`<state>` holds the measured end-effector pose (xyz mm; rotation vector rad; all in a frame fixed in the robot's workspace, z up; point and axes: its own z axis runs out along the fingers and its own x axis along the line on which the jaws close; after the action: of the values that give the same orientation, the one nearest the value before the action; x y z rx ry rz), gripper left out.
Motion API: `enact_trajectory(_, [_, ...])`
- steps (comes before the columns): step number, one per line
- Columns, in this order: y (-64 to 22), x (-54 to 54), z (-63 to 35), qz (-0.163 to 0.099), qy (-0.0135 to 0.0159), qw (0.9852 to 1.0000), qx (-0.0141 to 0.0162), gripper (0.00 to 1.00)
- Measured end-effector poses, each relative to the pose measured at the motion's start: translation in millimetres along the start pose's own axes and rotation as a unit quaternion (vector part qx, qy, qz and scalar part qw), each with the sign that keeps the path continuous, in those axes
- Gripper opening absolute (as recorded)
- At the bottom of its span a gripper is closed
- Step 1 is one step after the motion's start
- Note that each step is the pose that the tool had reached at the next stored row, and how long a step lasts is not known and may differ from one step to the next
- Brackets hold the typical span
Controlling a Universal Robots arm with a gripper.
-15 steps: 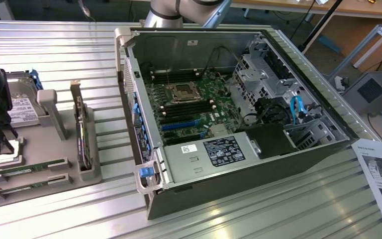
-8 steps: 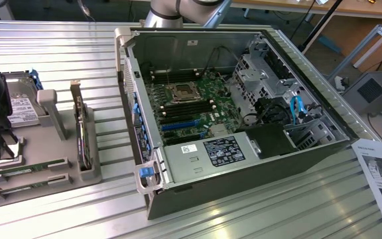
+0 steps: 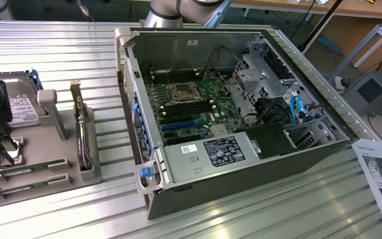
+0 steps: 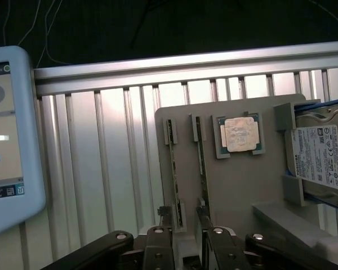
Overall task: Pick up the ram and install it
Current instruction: 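Pick up the ram and move it above insertion slot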
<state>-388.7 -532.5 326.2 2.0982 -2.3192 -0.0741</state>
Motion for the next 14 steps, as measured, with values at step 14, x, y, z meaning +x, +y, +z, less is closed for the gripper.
enact_trajectory(14, [-0.7,1.4,14.5,0.0,-0.0002,1.0,0.0,0.3])
